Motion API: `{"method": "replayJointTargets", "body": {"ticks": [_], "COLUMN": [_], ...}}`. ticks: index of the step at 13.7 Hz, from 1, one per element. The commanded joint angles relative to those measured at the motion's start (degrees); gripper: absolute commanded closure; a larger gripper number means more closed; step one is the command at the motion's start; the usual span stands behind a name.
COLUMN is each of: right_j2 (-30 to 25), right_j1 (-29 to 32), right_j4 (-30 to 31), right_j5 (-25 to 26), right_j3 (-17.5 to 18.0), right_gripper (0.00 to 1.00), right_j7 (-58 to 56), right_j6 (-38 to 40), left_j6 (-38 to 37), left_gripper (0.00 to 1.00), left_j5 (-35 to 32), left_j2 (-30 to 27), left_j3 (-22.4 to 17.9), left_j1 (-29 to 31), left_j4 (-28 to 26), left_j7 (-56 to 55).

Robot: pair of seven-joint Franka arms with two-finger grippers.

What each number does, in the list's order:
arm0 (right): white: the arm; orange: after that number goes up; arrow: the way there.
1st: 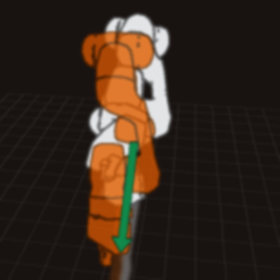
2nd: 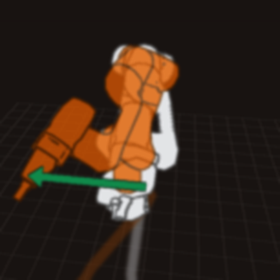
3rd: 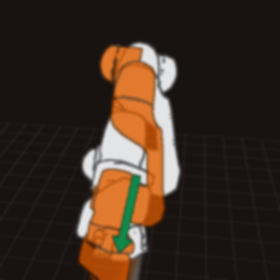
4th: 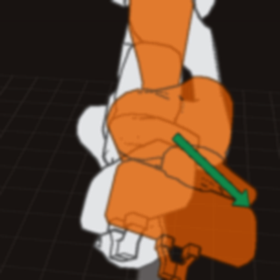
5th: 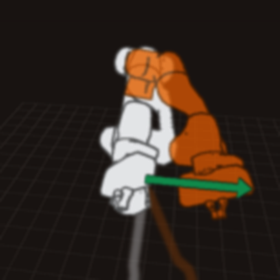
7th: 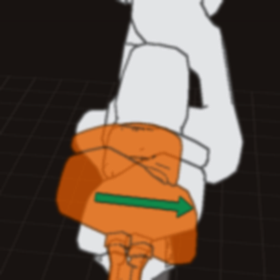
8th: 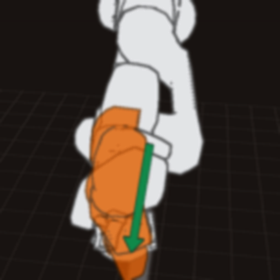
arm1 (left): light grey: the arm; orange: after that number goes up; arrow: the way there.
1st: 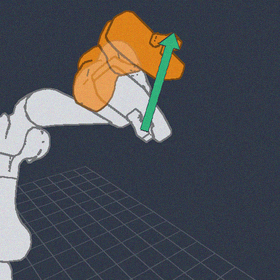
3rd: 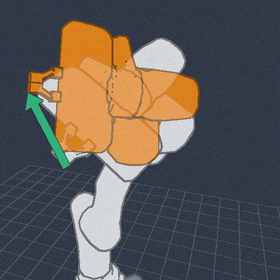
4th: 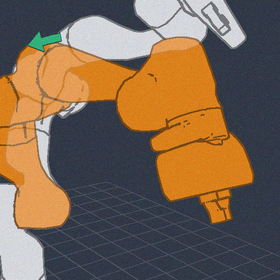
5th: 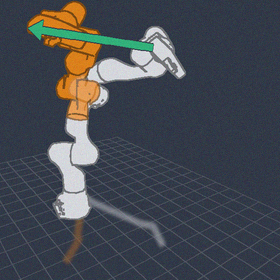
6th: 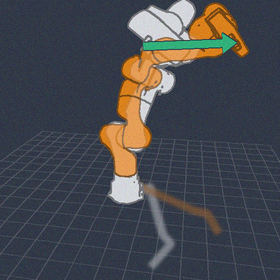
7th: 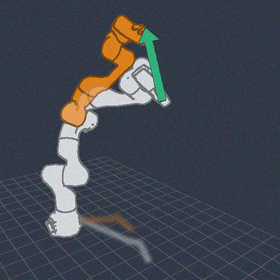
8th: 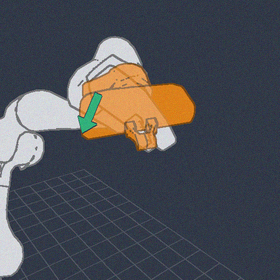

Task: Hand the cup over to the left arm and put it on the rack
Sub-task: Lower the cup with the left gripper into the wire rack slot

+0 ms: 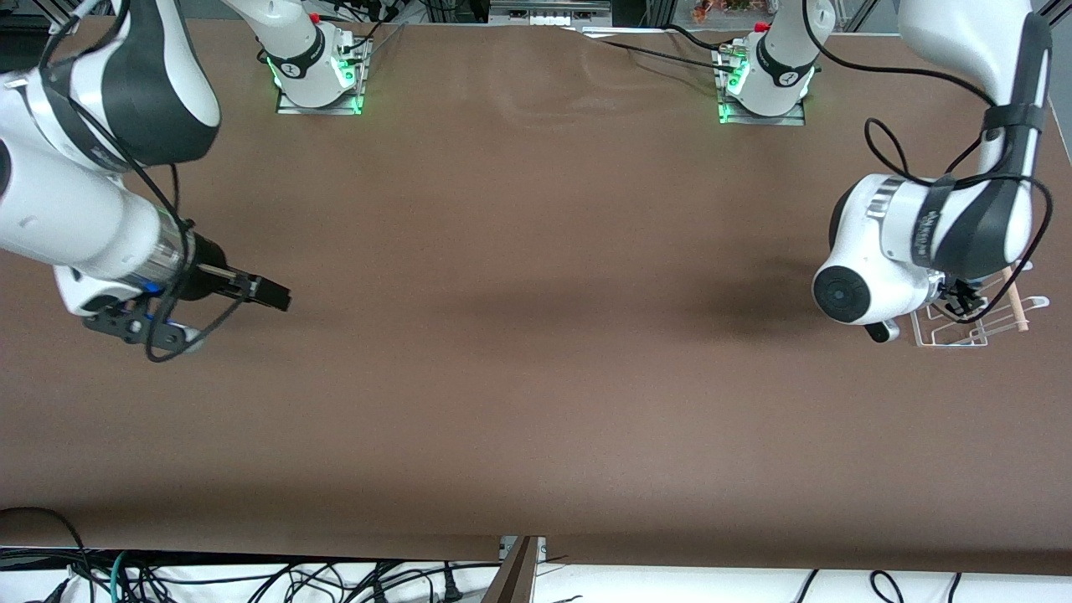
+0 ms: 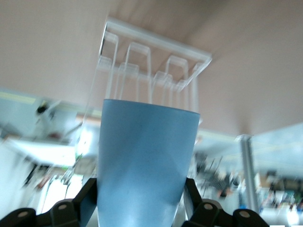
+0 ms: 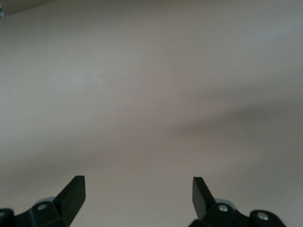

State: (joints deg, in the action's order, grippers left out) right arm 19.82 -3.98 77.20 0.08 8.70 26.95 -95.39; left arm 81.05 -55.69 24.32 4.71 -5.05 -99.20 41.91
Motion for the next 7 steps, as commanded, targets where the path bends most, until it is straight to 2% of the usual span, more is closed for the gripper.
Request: {"method": "replayJointTargets", "body": {"ticks": [1,3,6,7], "right_j2": [-4.6,-6.6,-9.9,-10.6], "right_j1": [1.1,2.0,4.2,4.7], "right_j4": [2.8,2.8,2.8,3.1], "right_j5": [2.6,2.9,3.2,4.7], "right_j3": [0.4,0.2,-0.2,-0.4], "right_gripper": [0.00,0.00,0.00,0.00], "right_j7": [0.1,0.1,0.1,-3.4], "right_j6": [2.5,2.6,2.1,4.2], "left_j6": [-1.0,-0.8,0.5,1.2], "left_gripper": [1.00,1.00,1.00,1.00], "left_j5": [-8.7,-12.8,-18.6,-20.2], "left_j2": [-1.6,-2.7,-5.2,-5.3], "left_j3": [0.3,0.3,0.3,0.3], "left_j1": [-0.3,0.1,0.5,0.9], "left_j4": [-4.9,-8.2,-18.0,-20.1], "left_j7": [-2.5,-5.3,-16.6,-20.0]}}
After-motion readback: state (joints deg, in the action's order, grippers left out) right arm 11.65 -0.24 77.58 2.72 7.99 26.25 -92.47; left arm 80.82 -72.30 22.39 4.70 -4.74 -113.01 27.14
